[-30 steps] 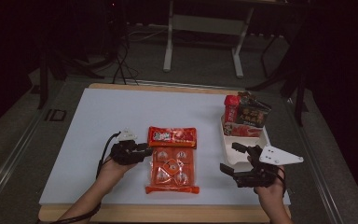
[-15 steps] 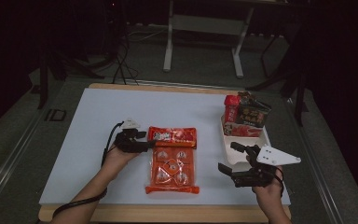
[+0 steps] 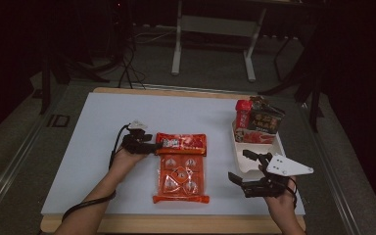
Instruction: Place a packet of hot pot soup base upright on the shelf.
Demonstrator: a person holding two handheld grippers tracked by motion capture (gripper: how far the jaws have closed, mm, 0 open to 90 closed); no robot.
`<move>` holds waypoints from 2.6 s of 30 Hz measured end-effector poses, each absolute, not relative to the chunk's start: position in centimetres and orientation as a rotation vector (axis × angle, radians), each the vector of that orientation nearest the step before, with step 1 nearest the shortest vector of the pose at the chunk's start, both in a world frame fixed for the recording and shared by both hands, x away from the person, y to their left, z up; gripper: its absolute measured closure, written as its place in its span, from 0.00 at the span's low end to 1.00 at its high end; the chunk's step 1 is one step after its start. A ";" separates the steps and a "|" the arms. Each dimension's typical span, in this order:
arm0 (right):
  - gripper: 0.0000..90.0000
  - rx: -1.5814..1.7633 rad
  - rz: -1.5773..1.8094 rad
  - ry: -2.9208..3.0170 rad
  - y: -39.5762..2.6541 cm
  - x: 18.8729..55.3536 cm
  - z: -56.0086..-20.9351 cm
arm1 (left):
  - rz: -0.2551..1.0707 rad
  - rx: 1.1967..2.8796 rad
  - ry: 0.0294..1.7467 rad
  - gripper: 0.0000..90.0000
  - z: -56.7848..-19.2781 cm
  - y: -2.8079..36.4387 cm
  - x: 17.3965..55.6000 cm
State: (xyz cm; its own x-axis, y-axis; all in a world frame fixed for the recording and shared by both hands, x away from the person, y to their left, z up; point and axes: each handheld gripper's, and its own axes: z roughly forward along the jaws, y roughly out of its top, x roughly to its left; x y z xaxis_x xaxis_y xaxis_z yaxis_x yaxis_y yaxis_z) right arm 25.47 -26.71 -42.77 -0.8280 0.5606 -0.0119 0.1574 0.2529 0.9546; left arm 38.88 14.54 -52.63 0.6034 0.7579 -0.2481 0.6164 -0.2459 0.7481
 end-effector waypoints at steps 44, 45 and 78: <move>0.13 0.649 1.591 2.240 -26.3 25.4 -42.9 | 0.094 2.079 1.089 0.83 -54.1 12.0 41.1; 0.13 0.649 1.591 2.240 -26.3 25.4 -42.9 | 0.085 2.083 1.098 0.85 -54.0 11.9 41.1; 0.15 0.667 1.560 2.198 -26.6 25.5 -42.8 | 0.275 2.039 0.925 1.00 -48.6 11.8 37.7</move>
State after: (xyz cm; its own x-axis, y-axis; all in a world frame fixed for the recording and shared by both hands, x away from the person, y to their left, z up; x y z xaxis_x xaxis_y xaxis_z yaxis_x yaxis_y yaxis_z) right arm 25.46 -26.62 -42.75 -0.8225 0.5684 -0.0214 0.1671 0.2775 0.9461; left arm 37.74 11.82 -48.56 0.7011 0.6995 -0.1379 0.5111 -0.3582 0.7813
